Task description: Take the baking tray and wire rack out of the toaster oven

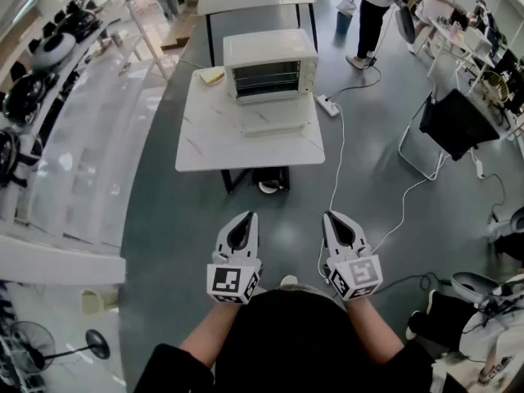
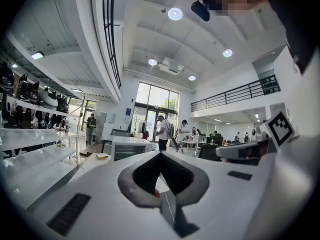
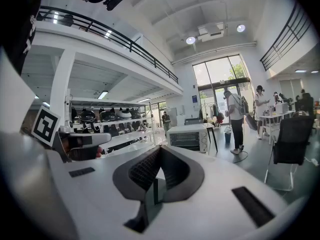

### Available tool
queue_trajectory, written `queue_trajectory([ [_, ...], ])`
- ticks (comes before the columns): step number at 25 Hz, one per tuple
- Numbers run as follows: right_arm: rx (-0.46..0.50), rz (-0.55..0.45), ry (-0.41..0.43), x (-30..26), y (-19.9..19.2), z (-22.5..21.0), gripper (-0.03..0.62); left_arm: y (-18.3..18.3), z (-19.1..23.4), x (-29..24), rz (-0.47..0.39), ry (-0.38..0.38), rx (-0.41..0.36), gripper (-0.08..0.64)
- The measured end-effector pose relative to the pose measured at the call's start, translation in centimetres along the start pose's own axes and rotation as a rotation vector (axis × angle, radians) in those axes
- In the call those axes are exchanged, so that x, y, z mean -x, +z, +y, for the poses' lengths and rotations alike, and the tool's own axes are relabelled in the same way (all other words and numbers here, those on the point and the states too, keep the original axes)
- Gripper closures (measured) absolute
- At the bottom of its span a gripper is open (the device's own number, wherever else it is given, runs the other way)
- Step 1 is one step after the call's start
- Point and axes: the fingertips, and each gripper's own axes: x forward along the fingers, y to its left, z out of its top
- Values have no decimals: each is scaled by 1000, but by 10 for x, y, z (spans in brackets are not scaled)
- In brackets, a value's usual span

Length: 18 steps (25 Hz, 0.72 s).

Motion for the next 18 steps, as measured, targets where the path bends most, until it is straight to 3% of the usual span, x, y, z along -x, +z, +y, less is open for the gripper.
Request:
queue_trajectory([
  [5, 29, 2, 8, 4, -4, -12, 571, 0, -6, -8, -13, 19, -7, 544],
  [12, -63, 2, -1, 13, -21, -31, 571, -11, -13, -8, -1, 49, -4, 545],
  [18, -76, 23, -7, -12, -33, -39, 571, -30, 8, -29, 44, 59, 8, 544],
])
